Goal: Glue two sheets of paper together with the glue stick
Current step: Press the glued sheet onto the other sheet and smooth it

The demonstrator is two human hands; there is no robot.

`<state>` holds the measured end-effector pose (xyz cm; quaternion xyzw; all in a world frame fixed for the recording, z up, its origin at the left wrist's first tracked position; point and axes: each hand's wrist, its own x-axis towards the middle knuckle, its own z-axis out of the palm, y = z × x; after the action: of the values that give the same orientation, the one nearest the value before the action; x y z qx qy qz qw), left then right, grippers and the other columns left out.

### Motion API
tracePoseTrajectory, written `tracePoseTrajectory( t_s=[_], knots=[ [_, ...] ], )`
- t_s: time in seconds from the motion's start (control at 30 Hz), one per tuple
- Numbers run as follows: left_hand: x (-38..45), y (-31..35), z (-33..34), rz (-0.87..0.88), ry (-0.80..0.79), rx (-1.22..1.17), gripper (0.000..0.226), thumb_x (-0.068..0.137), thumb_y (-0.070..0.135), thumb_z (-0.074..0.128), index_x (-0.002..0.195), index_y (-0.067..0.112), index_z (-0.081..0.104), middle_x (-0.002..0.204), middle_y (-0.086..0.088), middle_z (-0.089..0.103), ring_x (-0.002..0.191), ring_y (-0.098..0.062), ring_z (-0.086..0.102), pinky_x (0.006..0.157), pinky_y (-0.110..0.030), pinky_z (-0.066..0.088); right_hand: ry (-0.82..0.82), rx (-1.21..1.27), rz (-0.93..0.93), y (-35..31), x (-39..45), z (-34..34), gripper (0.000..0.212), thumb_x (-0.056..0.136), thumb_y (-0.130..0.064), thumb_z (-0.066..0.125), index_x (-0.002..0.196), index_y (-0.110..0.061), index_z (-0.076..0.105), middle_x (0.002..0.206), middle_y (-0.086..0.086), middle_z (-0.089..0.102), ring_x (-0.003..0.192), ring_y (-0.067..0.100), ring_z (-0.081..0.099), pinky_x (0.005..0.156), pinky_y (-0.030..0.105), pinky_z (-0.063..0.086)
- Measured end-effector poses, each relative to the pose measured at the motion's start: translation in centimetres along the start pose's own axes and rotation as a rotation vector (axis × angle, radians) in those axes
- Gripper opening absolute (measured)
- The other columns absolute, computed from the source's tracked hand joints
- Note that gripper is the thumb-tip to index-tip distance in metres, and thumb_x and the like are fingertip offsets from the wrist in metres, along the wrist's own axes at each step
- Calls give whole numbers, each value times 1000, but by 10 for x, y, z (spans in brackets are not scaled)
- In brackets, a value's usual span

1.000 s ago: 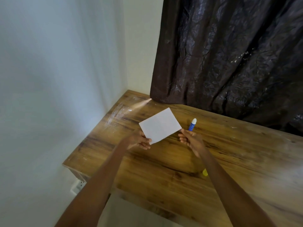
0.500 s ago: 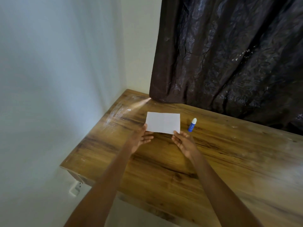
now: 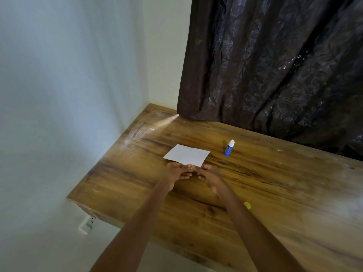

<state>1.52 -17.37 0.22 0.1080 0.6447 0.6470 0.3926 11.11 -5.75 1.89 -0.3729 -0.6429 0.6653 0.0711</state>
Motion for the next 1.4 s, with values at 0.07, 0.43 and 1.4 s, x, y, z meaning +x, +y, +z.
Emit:
tracePoseTrajectory(
  t_s=[0.07,0.43,1.4],
  knots=[
    [1,3,0,-3,-27,3,16,84,19,66,94,7,68,85,-7,73,74,-14,71,68,-24,58,-22,21,8,-1,1,-2,22,78,-32,75,88,-14,71,89,2,69,82,11,61,71,23,50],
    [-2,2,13,-83,52,-32,20,88,16,63,102,2,65,84,-8,71,71,-15,69,66,-24,58,-12,179,41,12,-1,-3,31,81,-21,73,105,-3,65,87,7,72,73,12,67,60,20,55],
    [-16,0,7,-73,24,260,34,85,14,67,114,-2,61,90,-12,68,68,-15,66,63,-21,58,53,41,25,6,-9,-46,41,85,-21,68,120,-3,59,117,9,65,103,17,60,83,27,51]
  ],
)
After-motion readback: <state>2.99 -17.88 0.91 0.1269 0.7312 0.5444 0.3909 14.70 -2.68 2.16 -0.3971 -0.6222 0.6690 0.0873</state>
